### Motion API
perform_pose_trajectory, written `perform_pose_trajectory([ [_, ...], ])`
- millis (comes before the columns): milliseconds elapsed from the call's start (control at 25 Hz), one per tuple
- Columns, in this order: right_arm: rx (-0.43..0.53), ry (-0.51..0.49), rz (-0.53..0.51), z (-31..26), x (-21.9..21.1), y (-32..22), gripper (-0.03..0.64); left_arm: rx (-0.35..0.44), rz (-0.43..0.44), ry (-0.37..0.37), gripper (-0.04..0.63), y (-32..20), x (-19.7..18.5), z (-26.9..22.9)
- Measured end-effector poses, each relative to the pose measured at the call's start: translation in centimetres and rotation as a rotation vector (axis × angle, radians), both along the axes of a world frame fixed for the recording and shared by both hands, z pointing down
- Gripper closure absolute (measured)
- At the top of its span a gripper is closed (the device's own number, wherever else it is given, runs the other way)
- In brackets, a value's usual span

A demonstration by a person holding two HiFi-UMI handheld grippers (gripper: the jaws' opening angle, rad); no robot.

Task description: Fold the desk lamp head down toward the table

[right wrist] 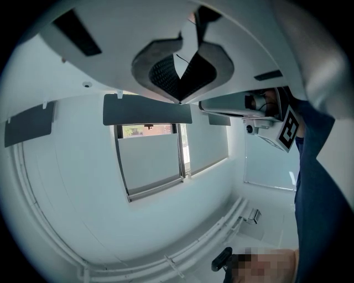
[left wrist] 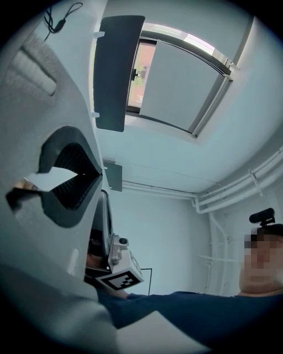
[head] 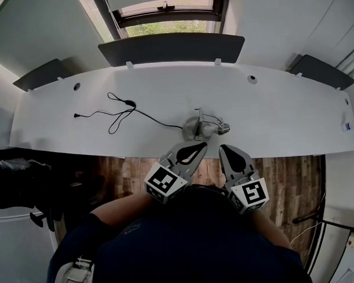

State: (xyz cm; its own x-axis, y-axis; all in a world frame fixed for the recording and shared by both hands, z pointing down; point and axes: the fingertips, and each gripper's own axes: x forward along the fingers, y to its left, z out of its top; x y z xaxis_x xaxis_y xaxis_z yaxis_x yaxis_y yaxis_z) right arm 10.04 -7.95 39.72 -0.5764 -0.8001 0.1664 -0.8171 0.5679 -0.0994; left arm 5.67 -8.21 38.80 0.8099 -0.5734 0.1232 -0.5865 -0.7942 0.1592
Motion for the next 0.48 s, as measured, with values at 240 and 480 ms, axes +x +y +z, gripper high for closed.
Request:
perform_pose_trajectory([
  [240,-0.004,-0.005,-0.011,-0.04,-0.27,0.22,0.607,0.0,0.001,-0.003,0.589,0.16,-0.05,-0.16],
  [480,-0.002,-0.004,-0.02,-0.02,-0.47,0.39,0.607,-0.001,0.001,-0.013,0.589,0.28,-0.08,-0.12],
])
